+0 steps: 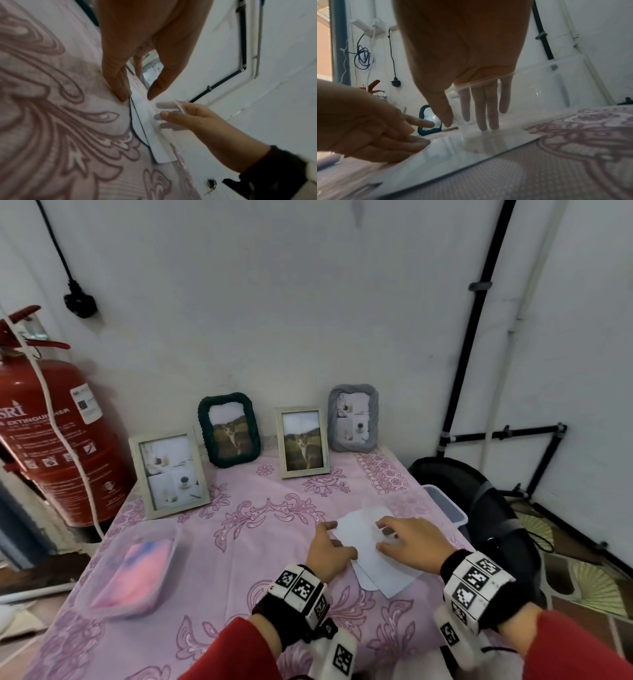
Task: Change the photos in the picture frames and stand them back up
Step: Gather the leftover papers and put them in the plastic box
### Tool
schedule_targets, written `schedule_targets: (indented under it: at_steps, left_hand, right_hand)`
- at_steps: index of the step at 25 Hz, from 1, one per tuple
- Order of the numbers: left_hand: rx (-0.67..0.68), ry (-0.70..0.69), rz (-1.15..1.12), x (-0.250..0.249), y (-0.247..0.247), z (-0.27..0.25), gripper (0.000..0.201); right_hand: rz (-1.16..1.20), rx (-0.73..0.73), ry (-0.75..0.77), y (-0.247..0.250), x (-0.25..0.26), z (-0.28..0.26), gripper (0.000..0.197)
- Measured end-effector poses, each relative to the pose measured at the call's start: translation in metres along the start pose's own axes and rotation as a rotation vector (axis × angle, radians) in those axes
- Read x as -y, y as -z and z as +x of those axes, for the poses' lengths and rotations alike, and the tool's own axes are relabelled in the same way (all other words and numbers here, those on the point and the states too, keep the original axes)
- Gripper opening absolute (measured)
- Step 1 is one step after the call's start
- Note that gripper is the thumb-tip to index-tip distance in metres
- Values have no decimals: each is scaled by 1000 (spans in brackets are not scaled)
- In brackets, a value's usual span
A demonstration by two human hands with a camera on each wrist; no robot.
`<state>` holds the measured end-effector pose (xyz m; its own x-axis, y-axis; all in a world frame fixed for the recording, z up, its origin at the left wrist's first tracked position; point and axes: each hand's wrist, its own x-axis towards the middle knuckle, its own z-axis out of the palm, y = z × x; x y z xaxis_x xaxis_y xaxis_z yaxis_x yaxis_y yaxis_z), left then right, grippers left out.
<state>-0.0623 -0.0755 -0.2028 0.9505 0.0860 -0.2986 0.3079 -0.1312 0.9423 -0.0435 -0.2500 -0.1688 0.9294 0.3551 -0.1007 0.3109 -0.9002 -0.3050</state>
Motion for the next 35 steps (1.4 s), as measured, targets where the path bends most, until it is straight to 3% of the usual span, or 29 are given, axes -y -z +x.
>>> schedule_targets:
  at_steps: [8, 13, 22, 29, 35]
  left_hand:
    - [-46, -6, -175, 3, -11, 8, 76]
    - [-43, -98, -222, 2, -17, 7, 77]
    - [-30, -73, -398, 5, -23, 12, 75]
    - [16, -162, -434, 5, -27, 10, 78]
    - [-40, -169, -390, 4, -14, 10, 80]
  right_hand:
    - [18, -30, 8, 0, 0, 0, 43]
    - [33, -51, 5, -3, -3, 0, 42]
    - [51, -67, 1, -5, -8, 2, 41]
    - [107, -74, 5, -4, -12, 1, 41]
    - [107, -72, 8, -3, -10, 0, 41]
